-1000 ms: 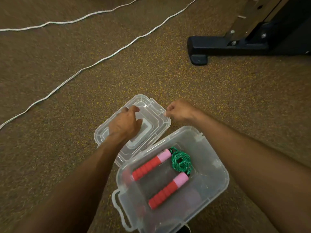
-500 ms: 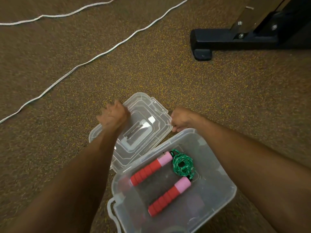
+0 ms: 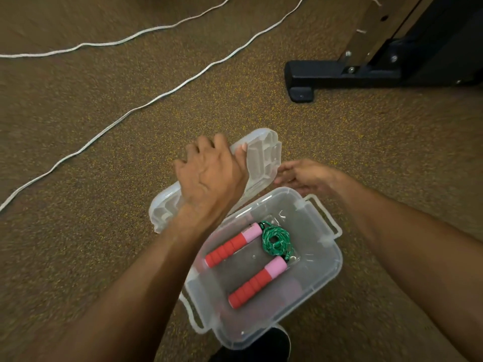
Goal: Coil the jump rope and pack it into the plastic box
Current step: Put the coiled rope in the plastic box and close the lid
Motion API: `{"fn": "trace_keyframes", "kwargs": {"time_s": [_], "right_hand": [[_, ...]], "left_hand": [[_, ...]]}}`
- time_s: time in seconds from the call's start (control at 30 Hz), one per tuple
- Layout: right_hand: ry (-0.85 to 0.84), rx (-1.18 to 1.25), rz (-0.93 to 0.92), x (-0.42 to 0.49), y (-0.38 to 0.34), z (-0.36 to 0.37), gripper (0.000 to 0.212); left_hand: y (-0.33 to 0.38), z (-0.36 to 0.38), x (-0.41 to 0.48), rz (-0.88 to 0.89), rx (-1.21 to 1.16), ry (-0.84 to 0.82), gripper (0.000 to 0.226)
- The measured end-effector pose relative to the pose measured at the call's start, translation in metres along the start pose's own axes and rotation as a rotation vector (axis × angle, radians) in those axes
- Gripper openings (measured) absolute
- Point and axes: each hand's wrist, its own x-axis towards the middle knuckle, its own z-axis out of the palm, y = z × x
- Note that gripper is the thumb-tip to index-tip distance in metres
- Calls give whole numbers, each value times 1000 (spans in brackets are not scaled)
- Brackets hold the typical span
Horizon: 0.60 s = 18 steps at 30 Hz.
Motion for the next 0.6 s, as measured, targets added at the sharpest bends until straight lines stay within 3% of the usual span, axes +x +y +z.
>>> {"fn": "trace_keyframes", "kwargs": {"time_s": [0.17,0.37,0.43,0.53,0.6], "right_hand": [[109,221,-41,-33,-9,-2,24],[24,211,-90,-69,-12,-1,76],[-21,255,-129,-80,-8,-5,68],[16,283,-160,-97,1,-13,33],[17,263,-169,-104,11,-13,29]], "left_hand": [[13,-29,-40,80,-41,36,45],[32,-49,-91,237,-38,25,39],[37,-51,-109,299,-47,-3,39],[45,-46,-134,402,-13,-46,38],[50,-38,-145,450,12,-98,37]]}}
